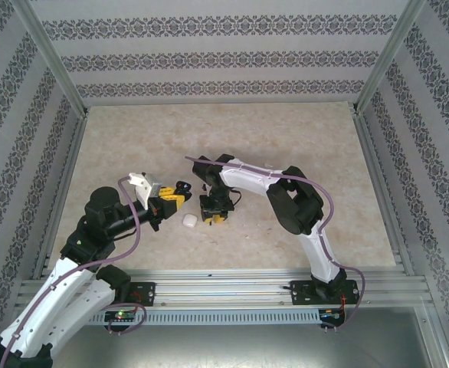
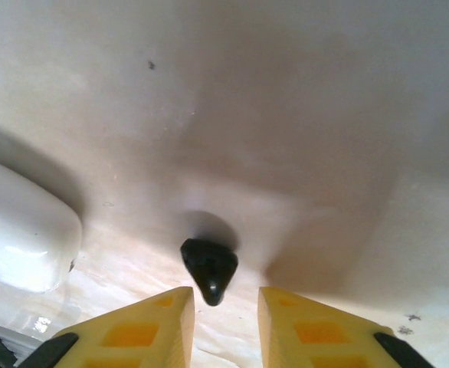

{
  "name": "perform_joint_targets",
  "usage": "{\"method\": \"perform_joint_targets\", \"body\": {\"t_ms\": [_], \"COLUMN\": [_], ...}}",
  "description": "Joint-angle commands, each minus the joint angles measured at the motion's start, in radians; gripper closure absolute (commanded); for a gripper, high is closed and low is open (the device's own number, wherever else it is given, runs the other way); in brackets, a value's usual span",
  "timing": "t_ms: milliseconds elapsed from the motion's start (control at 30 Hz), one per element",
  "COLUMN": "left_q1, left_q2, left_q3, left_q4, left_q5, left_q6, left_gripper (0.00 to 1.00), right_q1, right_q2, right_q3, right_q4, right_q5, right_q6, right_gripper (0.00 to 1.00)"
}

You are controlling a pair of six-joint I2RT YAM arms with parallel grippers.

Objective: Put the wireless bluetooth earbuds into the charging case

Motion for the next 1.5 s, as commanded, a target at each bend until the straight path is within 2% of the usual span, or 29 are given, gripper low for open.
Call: {"method": "perform_joint_targets", "body": {"t_ms": [0,467,1000,1467], "left_q1": [0.006,0.006,0.006,0.006], "left_q2": [-0.003,-0.008,0.036,0.05], "left_q3": [0.008,0.01,0.026,-0.008], "left_q4": [-0.009,-0.027,-0.016,0.037], "left_q5": [0.024,0.029,0.043,0.041], "left_q6": [0.014,0.019,0.025,0.016], "left_gripper": [1.0,1.0,1.0,1.0], "right_q1": [0.003,0.016,0.051,0.055], "right_q2": [-0.007,0.068,0.134,0.117], "right_q3": [0.037,0.128,0.159,0.17], "right_q4": [-0.022,-0.1,-0.12,-0.147], "right_q5": [0.007,0.112,0.107,0.136], "right_q6": [0.009,-0.013,-0.018,-0.066], "right_gripper": [0.7,0.69,0.69,0.79]}}
